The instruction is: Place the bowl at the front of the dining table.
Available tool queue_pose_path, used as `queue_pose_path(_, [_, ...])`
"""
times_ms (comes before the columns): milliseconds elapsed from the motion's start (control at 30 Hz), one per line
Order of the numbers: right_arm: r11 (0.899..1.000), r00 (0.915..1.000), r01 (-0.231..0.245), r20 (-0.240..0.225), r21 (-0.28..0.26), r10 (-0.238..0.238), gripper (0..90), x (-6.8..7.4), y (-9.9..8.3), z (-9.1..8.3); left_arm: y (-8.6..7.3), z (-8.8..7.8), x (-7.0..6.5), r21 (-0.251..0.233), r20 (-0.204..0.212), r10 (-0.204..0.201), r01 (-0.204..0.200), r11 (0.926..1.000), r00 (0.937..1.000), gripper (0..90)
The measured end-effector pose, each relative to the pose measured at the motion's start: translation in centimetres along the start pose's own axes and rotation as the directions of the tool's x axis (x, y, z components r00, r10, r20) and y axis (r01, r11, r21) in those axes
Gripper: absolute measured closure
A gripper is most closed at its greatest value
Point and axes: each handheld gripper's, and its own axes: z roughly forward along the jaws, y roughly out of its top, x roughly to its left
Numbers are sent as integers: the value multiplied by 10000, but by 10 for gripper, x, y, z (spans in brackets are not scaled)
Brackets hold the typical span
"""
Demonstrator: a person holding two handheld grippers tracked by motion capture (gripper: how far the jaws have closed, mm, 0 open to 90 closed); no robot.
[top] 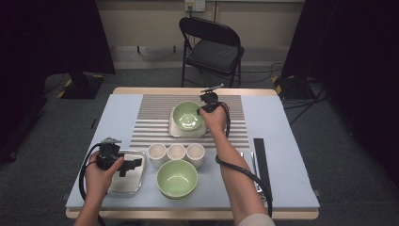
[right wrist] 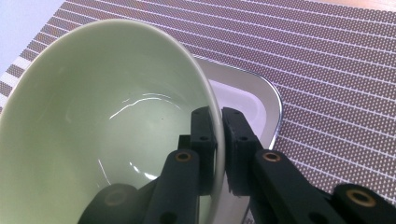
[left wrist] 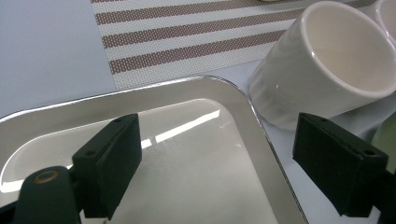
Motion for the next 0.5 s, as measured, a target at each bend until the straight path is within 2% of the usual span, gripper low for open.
queue_pose_path(500, [9997, 10000, 75, 7, -239, -75, 833, 2, 1, 4, 0, -1, 1, -36, 11, 38, -38, 10000, 10000, 154])
